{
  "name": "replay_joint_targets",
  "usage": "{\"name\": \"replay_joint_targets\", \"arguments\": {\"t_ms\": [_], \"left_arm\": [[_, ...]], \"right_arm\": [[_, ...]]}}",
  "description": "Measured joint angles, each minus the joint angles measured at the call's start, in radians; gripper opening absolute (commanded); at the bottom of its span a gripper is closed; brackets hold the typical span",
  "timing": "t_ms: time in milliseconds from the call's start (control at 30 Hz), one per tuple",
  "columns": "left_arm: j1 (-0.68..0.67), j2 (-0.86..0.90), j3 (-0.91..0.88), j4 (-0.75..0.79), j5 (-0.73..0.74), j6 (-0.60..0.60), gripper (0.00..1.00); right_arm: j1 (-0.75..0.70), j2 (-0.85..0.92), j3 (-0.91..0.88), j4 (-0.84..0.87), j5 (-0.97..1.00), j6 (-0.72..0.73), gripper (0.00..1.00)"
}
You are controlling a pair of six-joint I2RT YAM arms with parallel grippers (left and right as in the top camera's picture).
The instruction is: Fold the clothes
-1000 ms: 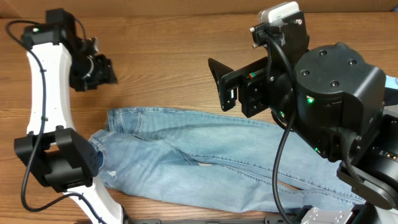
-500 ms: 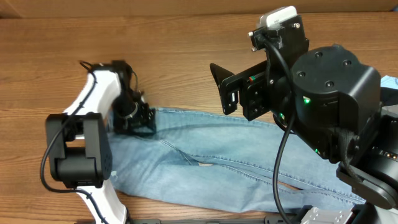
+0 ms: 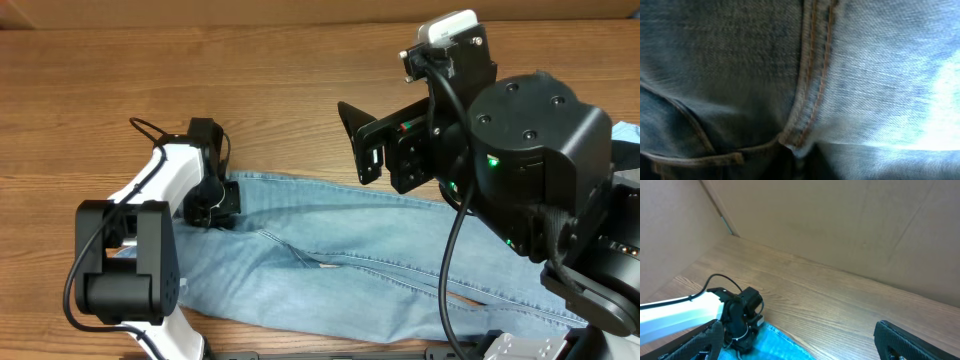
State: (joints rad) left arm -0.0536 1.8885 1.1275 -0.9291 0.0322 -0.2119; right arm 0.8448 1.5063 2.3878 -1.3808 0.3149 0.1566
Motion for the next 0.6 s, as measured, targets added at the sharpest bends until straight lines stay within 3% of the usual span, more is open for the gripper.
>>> {"name": "replay_joint_targets", "arguments": {"t_ms": [233,467,533,600], "left_arm": [[0.048,-0.015,-0.008,0.235,0.035,-0.030,0.04],[0.257,0.032,0.045,0.345,0.146,-0.044,0.04],[0.343,0.053,0.076,0.332,0.195,-0.037,0.11],[0.419,0.071,0.115,0.291,0.259,0.006,0.25]], "right_arm": [[0.000,0.000,0.000,0.000,0.000,0.000,1.00],[0.000,0.000,0.000,0.000,0.000,0.001,1.00],[0.000,0.000,0.000,-0.001,0.000,0.001,1.00],[0.000,0.000,0.000,-0.005,0.000,0.002,1.00]]}}
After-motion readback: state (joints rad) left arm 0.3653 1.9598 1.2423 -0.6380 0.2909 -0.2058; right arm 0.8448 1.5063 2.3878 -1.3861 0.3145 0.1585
